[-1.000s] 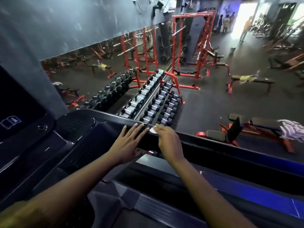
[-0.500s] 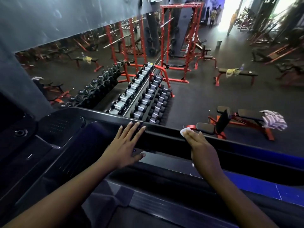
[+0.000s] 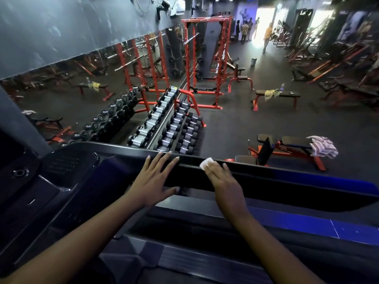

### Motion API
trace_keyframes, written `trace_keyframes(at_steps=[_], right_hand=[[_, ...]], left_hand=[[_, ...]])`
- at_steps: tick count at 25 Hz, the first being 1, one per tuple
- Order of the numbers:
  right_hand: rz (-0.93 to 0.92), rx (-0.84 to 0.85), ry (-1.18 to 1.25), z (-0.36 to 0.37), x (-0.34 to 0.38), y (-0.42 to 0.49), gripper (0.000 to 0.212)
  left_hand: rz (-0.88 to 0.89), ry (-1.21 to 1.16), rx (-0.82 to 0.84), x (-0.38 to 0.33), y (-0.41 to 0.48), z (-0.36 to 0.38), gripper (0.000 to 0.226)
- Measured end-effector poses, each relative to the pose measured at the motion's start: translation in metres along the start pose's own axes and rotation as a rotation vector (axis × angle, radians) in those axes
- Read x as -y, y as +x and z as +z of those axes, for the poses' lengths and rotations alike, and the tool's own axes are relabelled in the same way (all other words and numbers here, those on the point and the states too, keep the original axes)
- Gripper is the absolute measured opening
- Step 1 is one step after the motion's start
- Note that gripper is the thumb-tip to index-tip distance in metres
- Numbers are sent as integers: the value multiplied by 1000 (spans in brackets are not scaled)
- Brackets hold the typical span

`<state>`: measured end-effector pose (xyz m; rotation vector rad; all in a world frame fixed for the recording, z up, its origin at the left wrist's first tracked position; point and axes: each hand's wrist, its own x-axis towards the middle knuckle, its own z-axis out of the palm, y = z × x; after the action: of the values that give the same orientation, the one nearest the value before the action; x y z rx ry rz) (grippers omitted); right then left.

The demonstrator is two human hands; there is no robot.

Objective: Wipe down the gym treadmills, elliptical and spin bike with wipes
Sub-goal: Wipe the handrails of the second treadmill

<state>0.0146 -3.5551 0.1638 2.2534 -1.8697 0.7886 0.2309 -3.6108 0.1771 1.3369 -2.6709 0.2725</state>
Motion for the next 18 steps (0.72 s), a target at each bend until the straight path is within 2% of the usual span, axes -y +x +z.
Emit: trace_keyframes(at_steps=[3, 6, 8, 10, 12, 14, 18], right_hand=[[123, -59, -61, -19, -37, -28, 69], [295, -137, -31, -31, -44, -35, 63], [259, -161, -7, -24, -25, -15, 52], [183, -114, 15, -13, -5, 4, 44], [113, -71, 1, -4, -2, 9, 45], [113, -61, -46, -9, -15, 1, 44], [251, -115, -152, -31, -57, -31, 55]], left_hand=[[100, 9, -25, -14, 16, -2, 81], [130, -61, 15, -28, 39, -4, 89], [127, -109, 24, -38, 52, 2, 89], [137, -138, 36, -44, 58, 9, 90], [184, -100, -2, -46, 56, 19, 90], [198, -70, -32, -45, 55, 23, 86], [194, -79, -53, -47, 55, 24, 88]])
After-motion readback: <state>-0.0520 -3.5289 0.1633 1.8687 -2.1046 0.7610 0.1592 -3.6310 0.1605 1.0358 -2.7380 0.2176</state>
